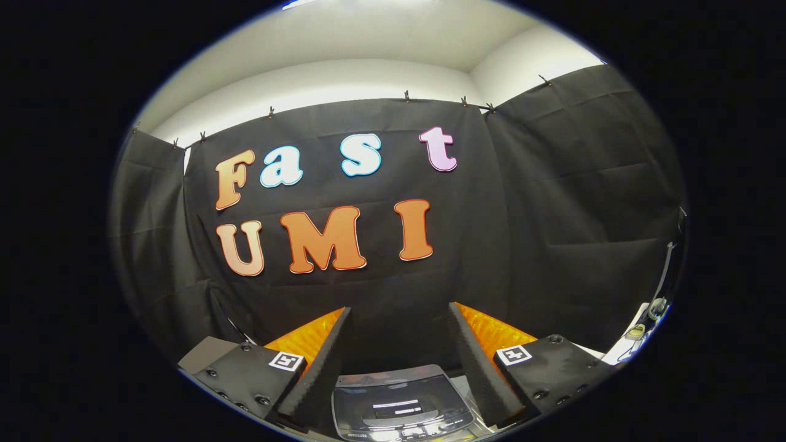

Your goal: Put the clothes into the washing machine and then close the washing machine lid.

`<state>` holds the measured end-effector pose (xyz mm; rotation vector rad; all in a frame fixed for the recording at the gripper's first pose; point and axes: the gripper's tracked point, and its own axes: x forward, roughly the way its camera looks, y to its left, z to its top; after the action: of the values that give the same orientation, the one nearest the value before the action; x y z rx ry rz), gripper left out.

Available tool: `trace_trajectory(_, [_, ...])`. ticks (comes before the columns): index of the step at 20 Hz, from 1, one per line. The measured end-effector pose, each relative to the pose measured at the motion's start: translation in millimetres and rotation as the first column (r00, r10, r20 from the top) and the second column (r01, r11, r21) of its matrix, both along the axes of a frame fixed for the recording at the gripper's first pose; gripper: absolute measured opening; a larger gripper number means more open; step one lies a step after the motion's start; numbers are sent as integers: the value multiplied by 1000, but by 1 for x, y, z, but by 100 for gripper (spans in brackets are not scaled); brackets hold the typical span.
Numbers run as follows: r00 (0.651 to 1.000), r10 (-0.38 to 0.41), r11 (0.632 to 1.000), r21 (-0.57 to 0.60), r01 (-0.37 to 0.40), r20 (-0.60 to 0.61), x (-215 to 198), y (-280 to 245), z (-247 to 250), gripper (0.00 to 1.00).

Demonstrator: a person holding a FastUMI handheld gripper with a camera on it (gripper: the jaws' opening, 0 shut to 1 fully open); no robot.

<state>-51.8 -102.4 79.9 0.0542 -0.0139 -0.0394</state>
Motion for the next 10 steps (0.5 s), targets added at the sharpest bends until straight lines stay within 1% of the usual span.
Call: trace_trajectory(10, [999,29,1000,-7,-29,-15,3,10,-3,98])
